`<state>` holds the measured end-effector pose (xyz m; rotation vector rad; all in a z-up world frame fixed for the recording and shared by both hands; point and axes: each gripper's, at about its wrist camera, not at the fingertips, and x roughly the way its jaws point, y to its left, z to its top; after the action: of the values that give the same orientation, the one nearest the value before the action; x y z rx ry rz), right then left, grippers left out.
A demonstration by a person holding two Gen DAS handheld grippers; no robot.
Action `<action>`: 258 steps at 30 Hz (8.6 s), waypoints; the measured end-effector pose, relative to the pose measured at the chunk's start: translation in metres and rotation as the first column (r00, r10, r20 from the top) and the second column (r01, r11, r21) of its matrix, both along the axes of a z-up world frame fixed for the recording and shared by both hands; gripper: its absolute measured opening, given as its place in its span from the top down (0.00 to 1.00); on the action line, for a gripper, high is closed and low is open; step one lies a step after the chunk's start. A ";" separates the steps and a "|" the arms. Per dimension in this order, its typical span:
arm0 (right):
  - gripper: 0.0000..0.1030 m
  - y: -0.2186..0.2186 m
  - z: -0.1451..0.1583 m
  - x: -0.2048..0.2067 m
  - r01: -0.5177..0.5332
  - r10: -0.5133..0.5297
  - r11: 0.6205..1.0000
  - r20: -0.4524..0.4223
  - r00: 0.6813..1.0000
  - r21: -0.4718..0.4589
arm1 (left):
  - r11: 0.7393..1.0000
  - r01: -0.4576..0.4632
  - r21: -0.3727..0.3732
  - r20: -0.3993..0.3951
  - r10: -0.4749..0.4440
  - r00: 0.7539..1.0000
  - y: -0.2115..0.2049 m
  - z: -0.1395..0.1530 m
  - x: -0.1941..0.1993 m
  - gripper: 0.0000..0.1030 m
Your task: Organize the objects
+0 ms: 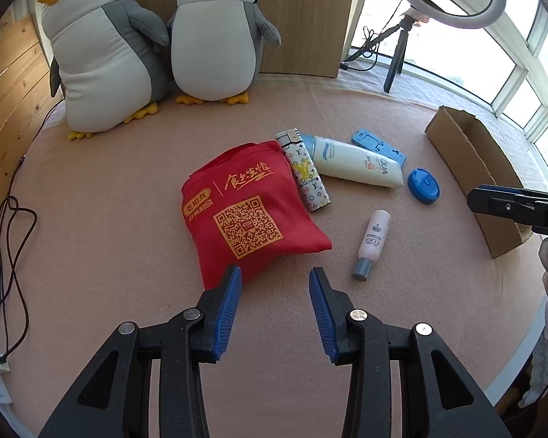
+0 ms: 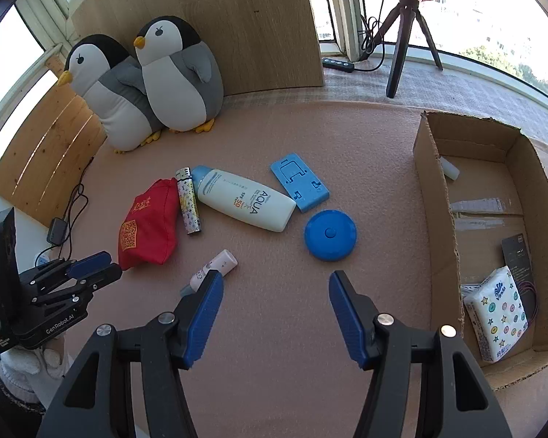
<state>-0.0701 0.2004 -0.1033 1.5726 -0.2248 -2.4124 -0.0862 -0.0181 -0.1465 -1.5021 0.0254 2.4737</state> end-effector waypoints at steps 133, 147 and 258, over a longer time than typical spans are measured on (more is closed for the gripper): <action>0.42 -0.119 -0.066 0.062 -0.190 0.233 0.962 0.231 0.945 -0.194 | 0.975 0.083 0.209 0.193 -0.124 0.973 -0.002 -0.047 0.079 0.24; 0.52 -0.041 0.002 0.058 -0.060 0.063 0.991 0.020 0.998 -0.116 | 0.957 0.273 0.097 -0.002 -0.275 0.962 0.110 0.030 0.037 0.29; 0.56 0.034 -0.007 -0.050 0.122 -0.119 0.991 0.049 0.992 -0.047 | 0.992 0.127 -0.018 0.087 -0.125 0.988 0.115 -0.029 -0.178 0.51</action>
<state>-0.1199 0.2342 -0.1102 1.6385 -0.3969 -2.4407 -0.2638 0.0964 -0.1751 -1.5638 0.1303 2.3162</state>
